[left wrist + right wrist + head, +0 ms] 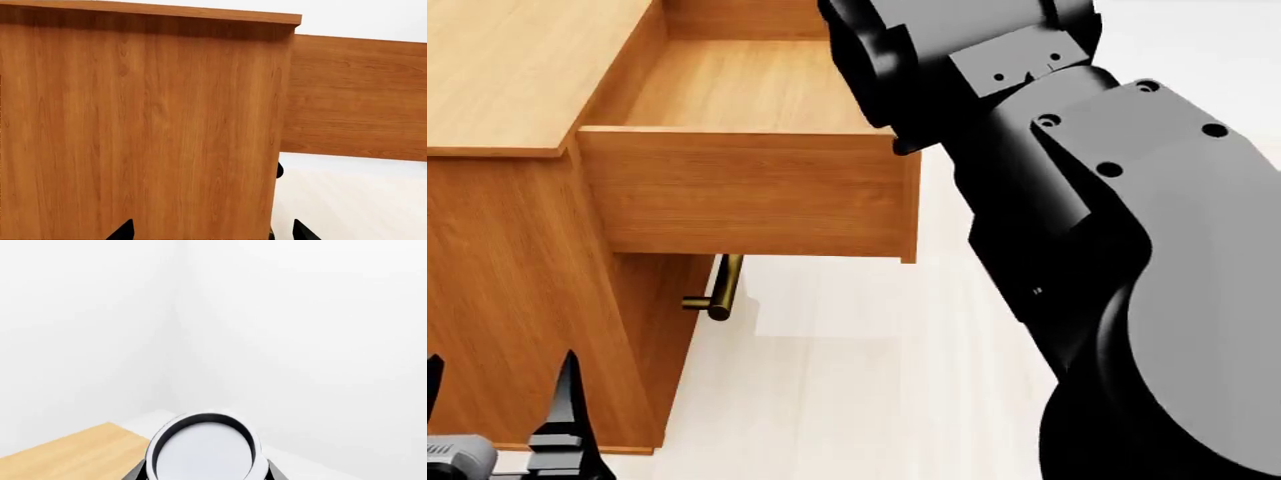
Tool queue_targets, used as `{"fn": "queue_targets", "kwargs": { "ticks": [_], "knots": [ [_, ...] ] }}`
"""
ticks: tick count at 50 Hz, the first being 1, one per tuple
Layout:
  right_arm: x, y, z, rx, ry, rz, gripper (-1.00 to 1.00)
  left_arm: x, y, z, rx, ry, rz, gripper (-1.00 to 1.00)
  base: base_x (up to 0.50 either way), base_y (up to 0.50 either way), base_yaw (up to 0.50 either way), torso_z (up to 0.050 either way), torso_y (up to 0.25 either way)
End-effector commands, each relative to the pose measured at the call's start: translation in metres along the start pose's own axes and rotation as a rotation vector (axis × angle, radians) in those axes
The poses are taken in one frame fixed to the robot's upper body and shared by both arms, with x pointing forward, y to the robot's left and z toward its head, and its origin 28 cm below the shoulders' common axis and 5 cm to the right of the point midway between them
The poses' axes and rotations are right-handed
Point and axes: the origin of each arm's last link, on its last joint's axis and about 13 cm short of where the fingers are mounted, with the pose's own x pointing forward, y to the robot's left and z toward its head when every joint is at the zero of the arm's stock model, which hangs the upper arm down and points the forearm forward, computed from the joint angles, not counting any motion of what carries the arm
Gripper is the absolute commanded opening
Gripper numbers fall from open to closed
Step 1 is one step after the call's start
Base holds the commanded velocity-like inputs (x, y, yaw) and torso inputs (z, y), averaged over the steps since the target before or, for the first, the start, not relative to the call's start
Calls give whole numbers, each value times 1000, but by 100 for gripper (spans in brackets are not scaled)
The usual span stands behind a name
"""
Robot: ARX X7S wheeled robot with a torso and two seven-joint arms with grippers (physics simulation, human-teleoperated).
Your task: Put the ketchup in the top drawer of the cabinet.
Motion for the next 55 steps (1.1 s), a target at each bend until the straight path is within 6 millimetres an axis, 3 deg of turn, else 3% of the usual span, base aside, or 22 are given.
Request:
{"fn": "queue_targets", "kwargs": {
  "ticks": [1,5,15,33,45,55],
  "knots": [
    [-1,14,-4,19,77,211,-100,0,1,-1,7,8,5,100,0,0,0,0,0],
    [-4,14,-12,80,171,215,-100,0,1,-2,4,11,5,100,0,0,0,0,0],
    [-9,12,-30,44,327,207,-100,1,1,-3,6,18,8,100,0,0,0,0,1],
    [-10,10,-35,6,353,195,-100,1,1,-7,4,27,5,100,0,0,0,0,0],
    [-13,6,-40,150,385,89,-100,0,1,-9,3,40,4,100,0,0,0,0,0],
    [-14,6,-48,128,401,76,-100,-1,1,-10,-1,40,4,100,0,0,0,0,1]
  ]
}}
